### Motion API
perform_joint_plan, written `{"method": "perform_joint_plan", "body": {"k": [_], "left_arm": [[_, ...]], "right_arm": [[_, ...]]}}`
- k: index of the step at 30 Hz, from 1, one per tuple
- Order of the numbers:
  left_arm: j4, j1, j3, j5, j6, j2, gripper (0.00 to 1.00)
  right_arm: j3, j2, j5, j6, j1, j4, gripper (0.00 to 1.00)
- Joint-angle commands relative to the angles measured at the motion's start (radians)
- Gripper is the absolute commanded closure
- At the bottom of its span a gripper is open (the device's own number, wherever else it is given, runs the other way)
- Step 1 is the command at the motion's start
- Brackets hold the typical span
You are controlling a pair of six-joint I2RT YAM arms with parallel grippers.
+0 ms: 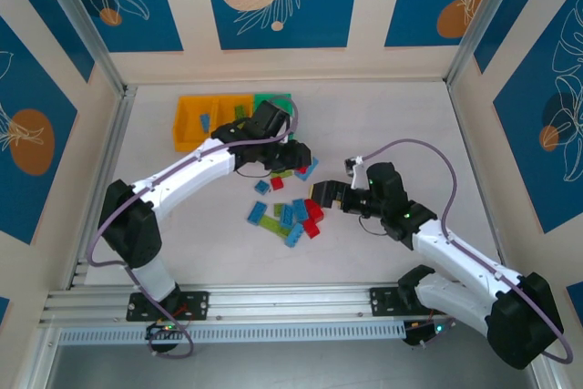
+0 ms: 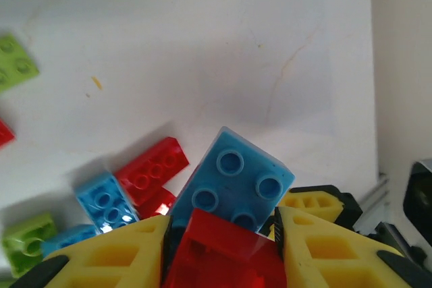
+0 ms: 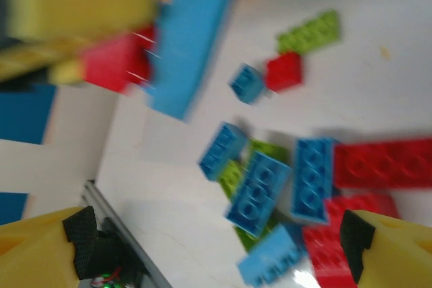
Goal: Sort the legos into containers by color
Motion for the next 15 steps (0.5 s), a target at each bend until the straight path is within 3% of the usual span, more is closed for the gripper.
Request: {"method": "perform_joint_plan", "body": {"k": [1,7,15], "left_arm": [[0.015,0.004,-0.028,0.073,-0.159,-0.014,0.72],[0.089,0.004,-0.084,0.127,-0.337,-0.044,0.73],[0.208,0.005,-0.172,0.187,-0.487,-0.076,0.73]], "right_arm": [[0.007,0.035,-0.094,-0.015,0.001,0.203,0.08],[-0.003,0.109,-0.072,-0.09,0.004,0.291,0.29],[-0.007,0.197,-0.093,-0.096,0.007,0.403,0.39]]}}
